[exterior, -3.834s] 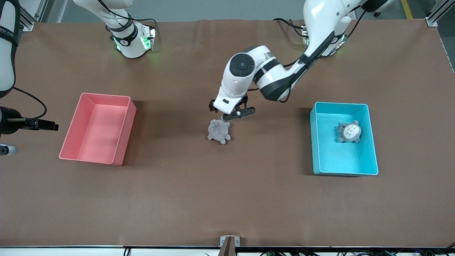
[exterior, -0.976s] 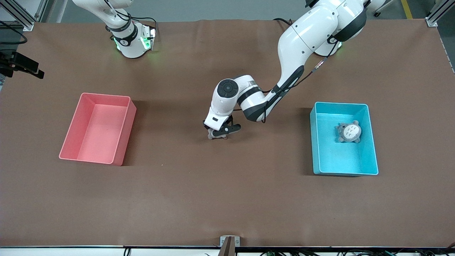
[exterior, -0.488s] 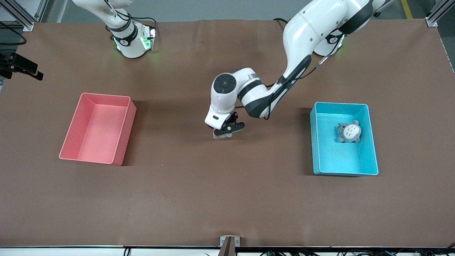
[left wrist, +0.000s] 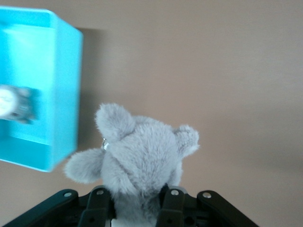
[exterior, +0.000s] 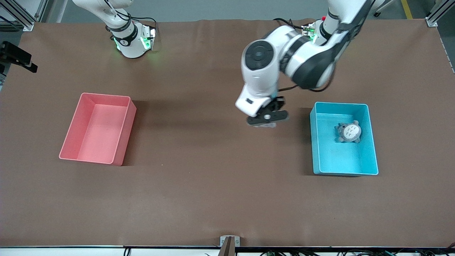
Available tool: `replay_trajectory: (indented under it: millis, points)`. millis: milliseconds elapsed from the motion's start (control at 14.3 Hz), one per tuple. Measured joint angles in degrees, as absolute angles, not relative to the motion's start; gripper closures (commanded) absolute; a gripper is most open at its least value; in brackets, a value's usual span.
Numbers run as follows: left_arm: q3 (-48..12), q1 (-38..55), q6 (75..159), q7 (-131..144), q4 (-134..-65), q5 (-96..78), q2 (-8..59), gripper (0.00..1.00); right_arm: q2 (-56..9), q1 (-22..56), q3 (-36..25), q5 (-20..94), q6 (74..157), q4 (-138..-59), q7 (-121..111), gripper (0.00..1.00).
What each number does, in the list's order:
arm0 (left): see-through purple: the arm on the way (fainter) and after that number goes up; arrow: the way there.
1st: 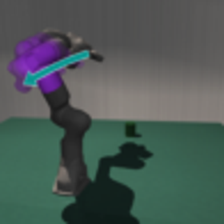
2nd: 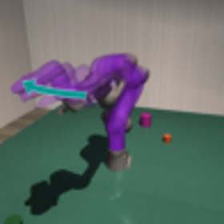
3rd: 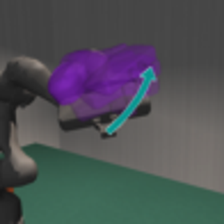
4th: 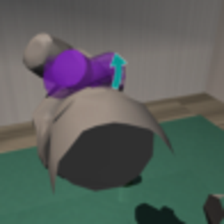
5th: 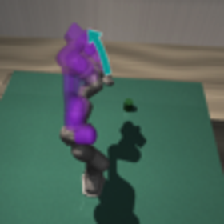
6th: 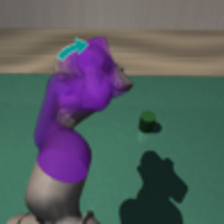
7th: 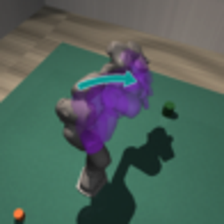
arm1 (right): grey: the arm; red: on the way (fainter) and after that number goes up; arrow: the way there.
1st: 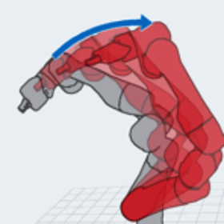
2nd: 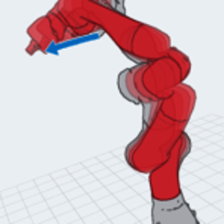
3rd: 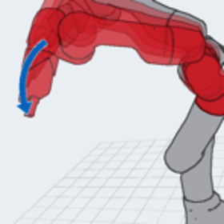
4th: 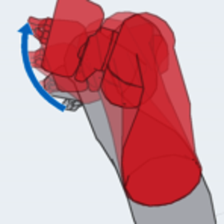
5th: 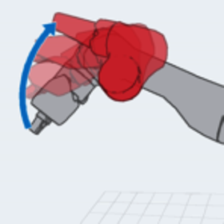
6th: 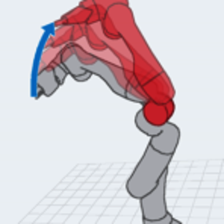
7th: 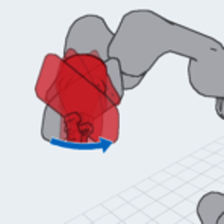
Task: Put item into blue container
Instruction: 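Lower the grey Totoro into the blue box and open the left gripper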
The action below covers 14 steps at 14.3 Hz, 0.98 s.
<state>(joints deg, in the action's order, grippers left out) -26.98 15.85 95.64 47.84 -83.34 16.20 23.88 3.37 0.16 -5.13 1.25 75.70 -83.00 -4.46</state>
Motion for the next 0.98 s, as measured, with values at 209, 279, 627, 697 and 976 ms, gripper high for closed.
replay_trajectory:
  millis: [209,279,627,697,976]
  points:
    - [-26.95,6.7,95.84,36.77,-90.55,13.7,18.2,0.9,3.39,0.16,-5.14,1.24,75.38,-82.77,-5.05,0.0]
    - [-26.96,3.58,96.8,32.87,-92.9,13.2,16.73,0.9,3.4,0.16,-5.13,1.24,75.04,-82.76,-5.05,0.0]
    - [-26.92,-11.58,106.04,12.53,-104.27,8.87,11.6,0.9,3.39,0.16,-5.13,1.22,74.08,-82.76,-5.14,0.0]
    - [-26.9,-13.71,108.84,10.0,-106.46,8.76,11.52,0.9,3.39,0.16,-5.12,1.22,74.05,-82.77,-5.19,0.0]
    - [-26.84,-17.87,120.93,6.18,-115.39,8.71,13.12,0.9,3.39,0.16,-5.12,1.22,73.76,-82.77,-5.24,0.0]
